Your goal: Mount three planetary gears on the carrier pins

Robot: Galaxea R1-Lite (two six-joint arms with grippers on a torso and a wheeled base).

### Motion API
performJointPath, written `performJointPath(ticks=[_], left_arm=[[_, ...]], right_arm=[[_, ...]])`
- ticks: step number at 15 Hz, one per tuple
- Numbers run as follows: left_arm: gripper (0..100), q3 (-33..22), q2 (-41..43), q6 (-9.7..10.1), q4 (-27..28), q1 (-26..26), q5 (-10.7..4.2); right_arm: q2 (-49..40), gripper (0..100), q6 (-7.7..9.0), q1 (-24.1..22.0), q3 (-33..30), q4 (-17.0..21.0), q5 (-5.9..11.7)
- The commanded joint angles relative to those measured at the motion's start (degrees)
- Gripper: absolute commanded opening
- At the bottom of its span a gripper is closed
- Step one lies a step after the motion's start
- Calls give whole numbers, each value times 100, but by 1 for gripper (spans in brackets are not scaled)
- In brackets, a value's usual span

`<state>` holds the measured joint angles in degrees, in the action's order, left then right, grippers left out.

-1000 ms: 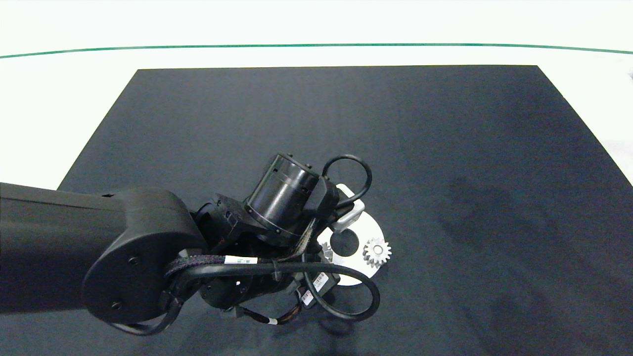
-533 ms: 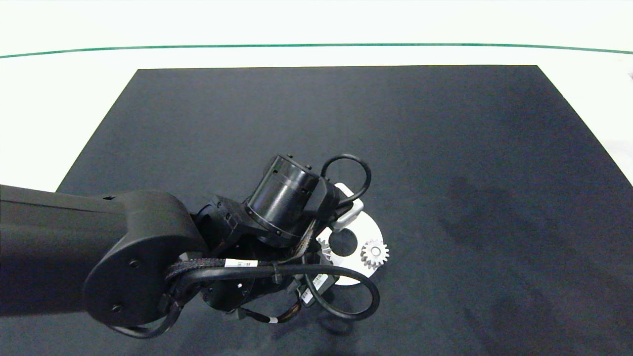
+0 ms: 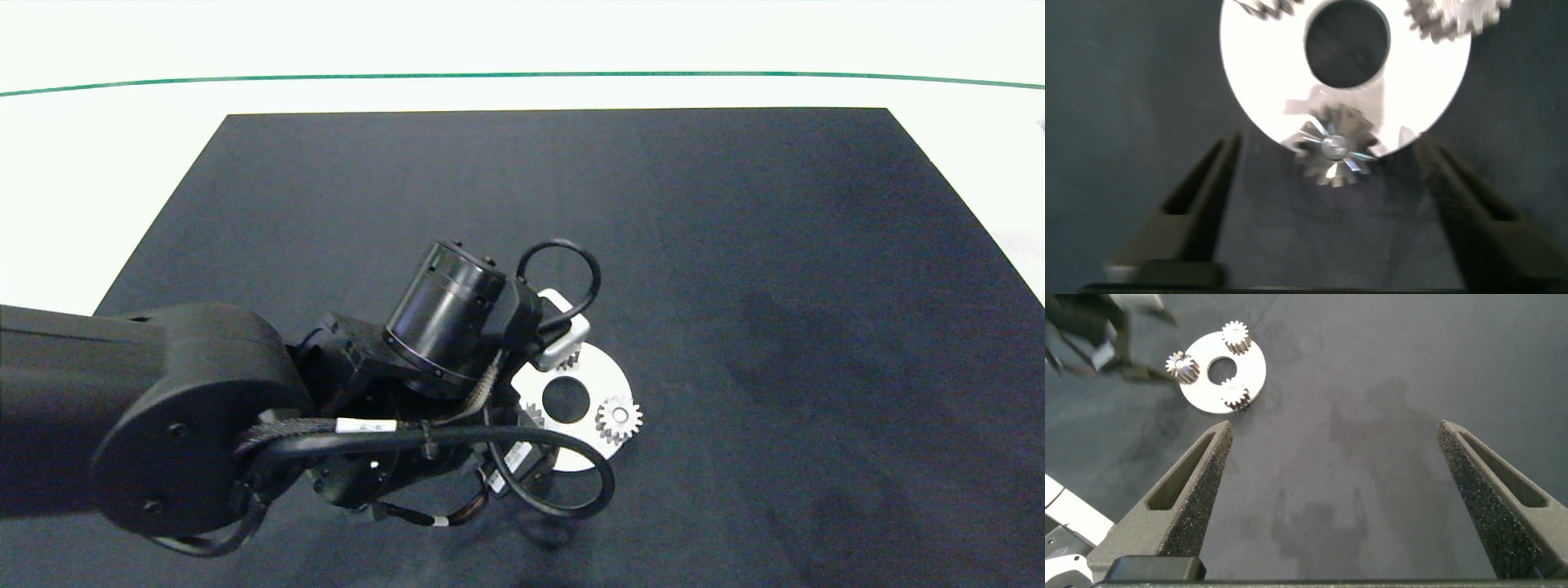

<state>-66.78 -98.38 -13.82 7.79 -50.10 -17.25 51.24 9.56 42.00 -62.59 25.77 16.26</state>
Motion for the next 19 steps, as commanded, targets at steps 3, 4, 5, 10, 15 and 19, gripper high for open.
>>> performJointPath(ticks=[3,4,5,10,15,19], left_arm=[[100,499,1664,-147,-260,2330,-6],[100,737,2086,-59,-674,2848,2],[100,807,2481,152,-1007,3200,11],[100,1607,4266,697,-1122,4061,-24],[100,3145,5997,644,-1104,4738,-33],[100,3496,6885,187,-1034,4975,-33]], right_arm=[[-167,100,275,-192,54,16,307],[-211,100,301,-280,71,16,378],[-299,100,301,-438,80,16,404],[-606,100,407,-2442,308,-72,510],[-1634,100,389,-4191,1583,-1338,518],[-3032,100,222,-4191,2427,-1391,545]])
